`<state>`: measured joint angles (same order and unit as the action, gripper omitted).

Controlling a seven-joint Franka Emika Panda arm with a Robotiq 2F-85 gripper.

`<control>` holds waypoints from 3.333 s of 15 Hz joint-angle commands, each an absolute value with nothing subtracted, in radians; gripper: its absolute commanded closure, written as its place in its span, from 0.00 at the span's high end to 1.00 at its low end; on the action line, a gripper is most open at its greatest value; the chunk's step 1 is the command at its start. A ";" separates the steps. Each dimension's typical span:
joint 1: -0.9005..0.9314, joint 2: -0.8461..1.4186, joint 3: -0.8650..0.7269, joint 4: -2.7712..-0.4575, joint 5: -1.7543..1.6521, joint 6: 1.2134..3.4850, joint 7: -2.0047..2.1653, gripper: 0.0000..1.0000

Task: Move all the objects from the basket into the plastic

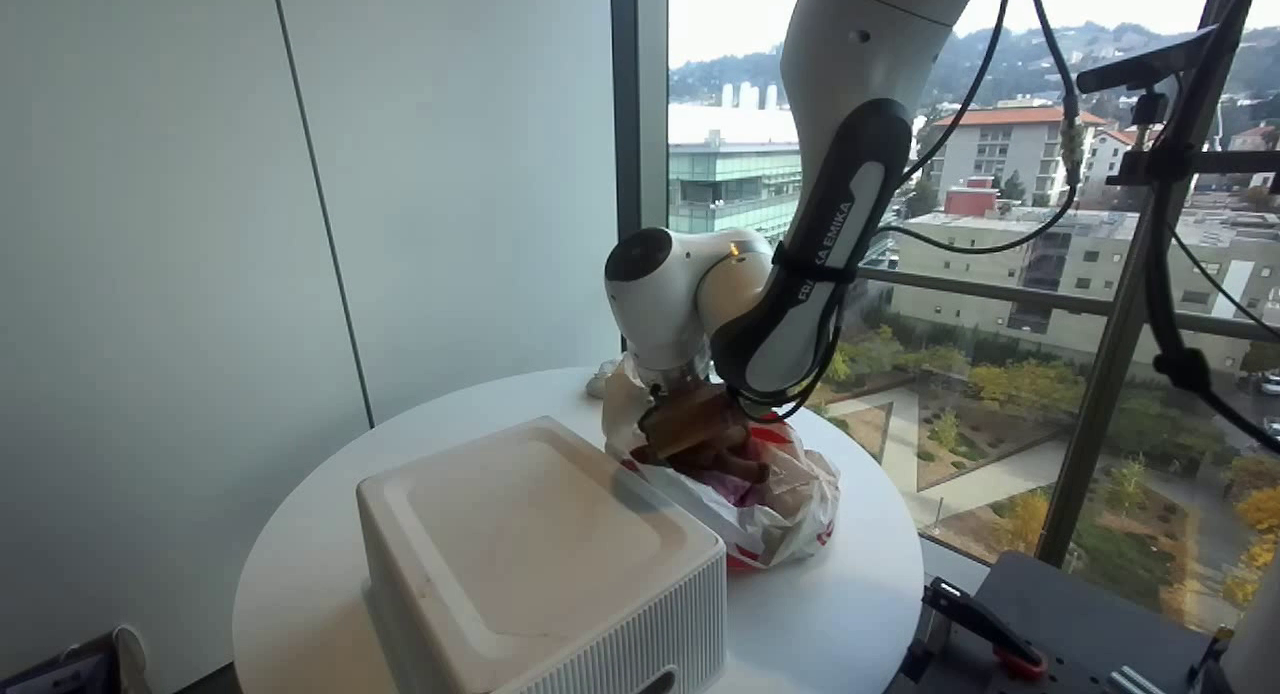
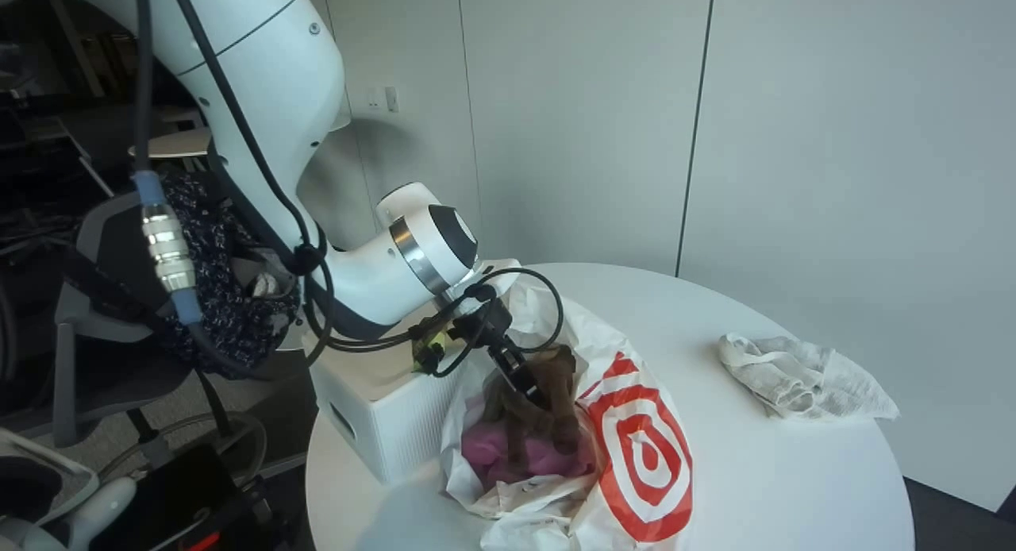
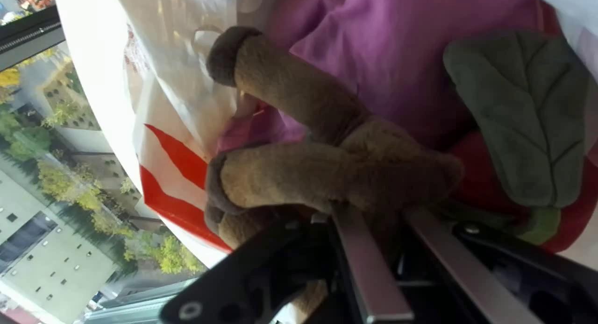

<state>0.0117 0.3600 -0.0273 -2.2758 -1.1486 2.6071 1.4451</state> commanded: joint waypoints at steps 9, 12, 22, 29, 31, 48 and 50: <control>0.019 0.395 -0.064 -2.313 -1.222 2.737 1.683 0.68; 0.039 0.278 -0.046 -2.366 -1.170 2.665 1.670 0.89; 0.034 -0.082 0.000 -2.628 -0.974 2.350 1.677 1.00; -0.007 -0.012 -0.019 -2.677 -1.066 2.472 1.756 1.00; -0.027 0.038 -0.038 -2.663 -1.114 2.520 1.777 1.00; -0.099 0.450 -0.136 -2.423 -1.412 2.782 1.958 0.62; -0.082 0.432 -0.138 -2.430 -1.426 2.749 1.954 0.45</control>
<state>-0.0988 0.4372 -0.1303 -2.4426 -1.3766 2.7565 1.9265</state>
